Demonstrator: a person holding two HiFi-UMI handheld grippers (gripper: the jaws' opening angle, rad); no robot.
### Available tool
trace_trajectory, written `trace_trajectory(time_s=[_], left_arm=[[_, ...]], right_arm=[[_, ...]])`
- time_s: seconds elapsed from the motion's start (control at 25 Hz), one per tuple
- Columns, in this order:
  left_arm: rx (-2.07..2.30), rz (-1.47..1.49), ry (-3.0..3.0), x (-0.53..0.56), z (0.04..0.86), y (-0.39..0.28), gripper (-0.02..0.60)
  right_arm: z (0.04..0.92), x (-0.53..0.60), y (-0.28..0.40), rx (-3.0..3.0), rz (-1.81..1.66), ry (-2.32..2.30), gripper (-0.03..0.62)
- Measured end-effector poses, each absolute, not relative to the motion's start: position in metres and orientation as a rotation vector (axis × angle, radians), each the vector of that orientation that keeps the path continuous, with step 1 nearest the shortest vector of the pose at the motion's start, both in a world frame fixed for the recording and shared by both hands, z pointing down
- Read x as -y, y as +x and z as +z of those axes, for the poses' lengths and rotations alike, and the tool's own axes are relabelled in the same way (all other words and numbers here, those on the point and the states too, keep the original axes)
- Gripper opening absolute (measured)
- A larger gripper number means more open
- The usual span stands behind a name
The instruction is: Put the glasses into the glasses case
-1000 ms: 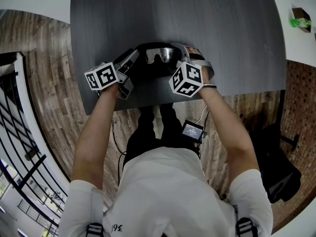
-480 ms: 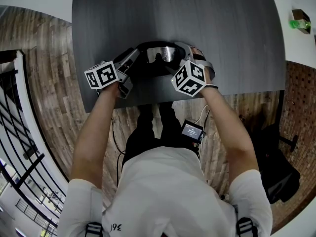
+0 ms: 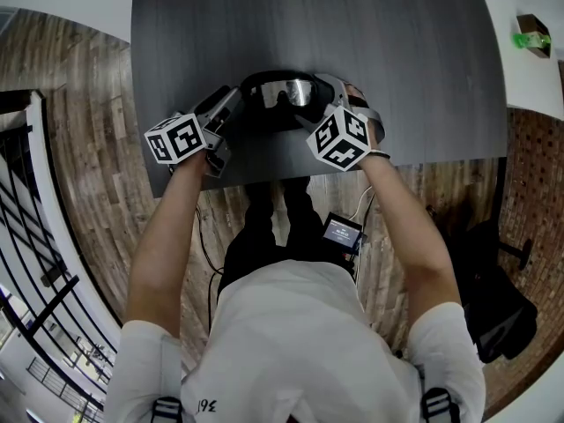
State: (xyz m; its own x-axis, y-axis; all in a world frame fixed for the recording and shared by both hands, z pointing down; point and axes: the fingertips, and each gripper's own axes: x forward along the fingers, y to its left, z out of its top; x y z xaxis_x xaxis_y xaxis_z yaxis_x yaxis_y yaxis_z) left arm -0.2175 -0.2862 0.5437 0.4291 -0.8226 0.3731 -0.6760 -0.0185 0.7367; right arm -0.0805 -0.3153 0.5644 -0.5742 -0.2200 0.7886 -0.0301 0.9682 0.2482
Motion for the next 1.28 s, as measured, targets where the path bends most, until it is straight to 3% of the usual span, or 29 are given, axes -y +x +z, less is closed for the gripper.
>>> trace_trajectory(time_s=[0.44, 0.84, 1.0, 1.12, 1.28], left_arm=[[1.303, -0.161, 1.844, 0.260, 0.515, -0.203, 0.164], [1.241, -0.190, 1.921, 0.236, 0.485, -0.168, 0.161], [1.218, -0.203, 1.934, 0.228, 0.479, -0.161, 0.146], [1.206, -0.214, 1.952, 0.224, 0.471, -0.157, 0.138], [1.196, -0.215, 1.979, 0.215, 0.461, -0.152, 0.127]], right_arm=[[0.543, 0.312, -0.068, 2.193, -0.209, 0.268, 0.360], [0.526, 0.296, -0.044, 2.266, 0.096, 0.403, 0.349], [0.521, 0.290, -0.036, 2.274, 0.108, 0.456, 0.231], [0.511, 0.288, -0.033, 2.294, 0.107, 0.502, 0.067], [0.500, 0.285, -0.030, 2.305, 0.133, 0.552, 0.034]])
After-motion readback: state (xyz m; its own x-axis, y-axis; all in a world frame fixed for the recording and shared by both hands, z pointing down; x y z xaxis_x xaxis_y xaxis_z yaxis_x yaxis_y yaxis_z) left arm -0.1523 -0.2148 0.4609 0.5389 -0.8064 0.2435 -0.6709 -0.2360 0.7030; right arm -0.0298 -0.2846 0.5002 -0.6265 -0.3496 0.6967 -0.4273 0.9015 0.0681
